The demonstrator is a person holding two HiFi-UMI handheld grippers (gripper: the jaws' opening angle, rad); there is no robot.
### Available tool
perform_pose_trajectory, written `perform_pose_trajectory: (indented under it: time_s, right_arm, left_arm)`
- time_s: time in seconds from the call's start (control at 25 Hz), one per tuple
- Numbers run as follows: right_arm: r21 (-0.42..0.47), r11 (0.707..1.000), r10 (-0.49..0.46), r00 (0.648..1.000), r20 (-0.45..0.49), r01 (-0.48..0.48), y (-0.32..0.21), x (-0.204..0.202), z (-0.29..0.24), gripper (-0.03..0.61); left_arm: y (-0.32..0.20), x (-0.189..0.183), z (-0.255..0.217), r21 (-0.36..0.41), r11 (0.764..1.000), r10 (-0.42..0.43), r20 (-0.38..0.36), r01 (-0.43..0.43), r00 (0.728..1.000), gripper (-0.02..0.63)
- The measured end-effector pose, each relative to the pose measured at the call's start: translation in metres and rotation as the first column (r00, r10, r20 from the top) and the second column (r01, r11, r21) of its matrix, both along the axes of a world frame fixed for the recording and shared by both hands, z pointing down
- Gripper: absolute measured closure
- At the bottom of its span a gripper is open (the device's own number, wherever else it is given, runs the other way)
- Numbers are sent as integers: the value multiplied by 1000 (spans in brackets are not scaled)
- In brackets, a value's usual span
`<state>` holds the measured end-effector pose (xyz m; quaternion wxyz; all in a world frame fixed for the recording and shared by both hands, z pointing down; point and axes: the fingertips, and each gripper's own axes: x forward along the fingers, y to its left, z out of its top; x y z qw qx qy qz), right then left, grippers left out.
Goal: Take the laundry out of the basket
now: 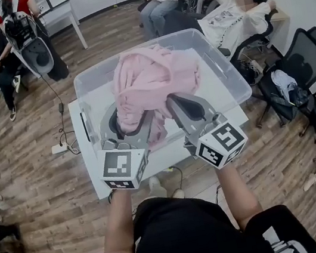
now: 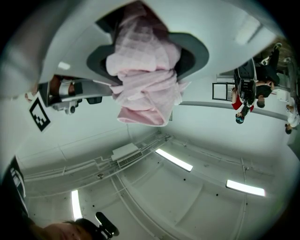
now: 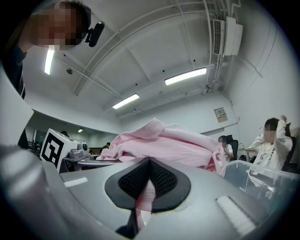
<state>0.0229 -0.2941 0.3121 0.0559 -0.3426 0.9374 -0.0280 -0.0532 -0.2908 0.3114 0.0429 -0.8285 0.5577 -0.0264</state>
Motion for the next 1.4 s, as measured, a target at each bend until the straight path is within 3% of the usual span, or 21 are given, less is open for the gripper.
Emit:
perform_pose_trajectory:
  time_s: [0.88,1.4]
  right_arm:
    - [20,998,-57,998,-10,57,31,9,5,578]
    - [25,999,-43,999,-25,44,46,-13,6,578]
  left_arm:
    - [38,11,4,25,999,-48,0,48,999,339]
    - [54,-7,4,62,998,-34,0,34,999,339]
